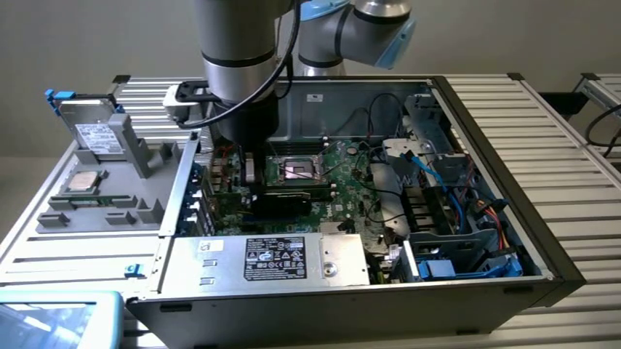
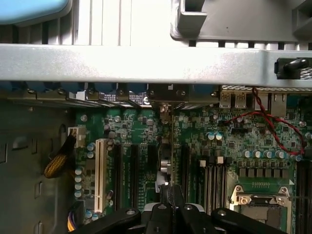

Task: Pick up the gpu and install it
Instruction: 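Press down on the gpu until it lock into place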

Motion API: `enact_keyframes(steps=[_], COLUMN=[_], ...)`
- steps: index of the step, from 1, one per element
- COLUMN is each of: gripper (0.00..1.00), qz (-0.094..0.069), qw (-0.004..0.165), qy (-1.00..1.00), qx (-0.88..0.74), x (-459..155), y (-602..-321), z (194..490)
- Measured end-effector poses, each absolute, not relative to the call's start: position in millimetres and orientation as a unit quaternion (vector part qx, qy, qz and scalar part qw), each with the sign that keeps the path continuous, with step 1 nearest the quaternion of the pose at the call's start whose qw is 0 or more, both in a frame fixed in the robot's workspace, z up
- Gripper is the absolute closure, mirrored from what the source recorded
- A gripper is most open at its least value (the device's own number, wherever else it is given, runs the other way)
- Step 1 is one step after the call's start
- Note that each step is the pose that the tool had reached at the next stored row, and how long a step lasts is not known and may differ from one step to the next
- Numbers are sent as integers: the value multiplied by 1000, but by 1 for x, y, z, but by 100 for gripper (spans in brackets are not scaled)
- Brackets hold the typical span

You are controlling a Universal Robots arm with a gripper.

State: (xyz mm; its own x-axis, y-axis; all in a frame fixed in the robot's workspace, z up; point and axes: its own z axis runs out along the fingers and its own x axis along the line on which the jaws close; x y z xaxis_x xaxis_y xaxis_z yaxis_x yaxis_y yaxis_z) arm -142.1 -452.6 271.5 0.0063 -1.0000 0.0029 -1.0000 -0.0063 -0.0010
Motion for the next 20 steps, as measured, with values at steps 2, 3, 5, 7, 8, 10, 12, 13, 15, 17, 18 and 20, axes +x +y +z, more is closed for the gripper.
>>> enact_keyframes(steps=[2, 3, 5, 7, 8, 10, 12, 13, 15, 17, 18, 20], gripper=[88, 88, 88, 88, 88, 88, 88, 88, 88, 88, 88, 88], qz=[2, 2, 2, 2, 2, 1, -3, -5, -10, -13, -13, -13], qw=[2, 2, 1, 1, 1, 3, 7, 9, 13, 16, 16, 16], qy=[-705, -705, -705, -705, -705, -705, -705, -705, -705, -705, -705, -705], qx=[709, 709, 709, 709, 709, 709, 709, 709, 709, 709, 709, 709], x=[-142, -143, -143, -143, -143, -142, -139, -136, -130, -122, -119, -118], y=[-452, -452, -452, -452, -452, -452, -452, -452, -452, -452, -452, -452], z=[268, 267, 265, 267, 271, 280, 283, 283, 283, 283, 282, 279])
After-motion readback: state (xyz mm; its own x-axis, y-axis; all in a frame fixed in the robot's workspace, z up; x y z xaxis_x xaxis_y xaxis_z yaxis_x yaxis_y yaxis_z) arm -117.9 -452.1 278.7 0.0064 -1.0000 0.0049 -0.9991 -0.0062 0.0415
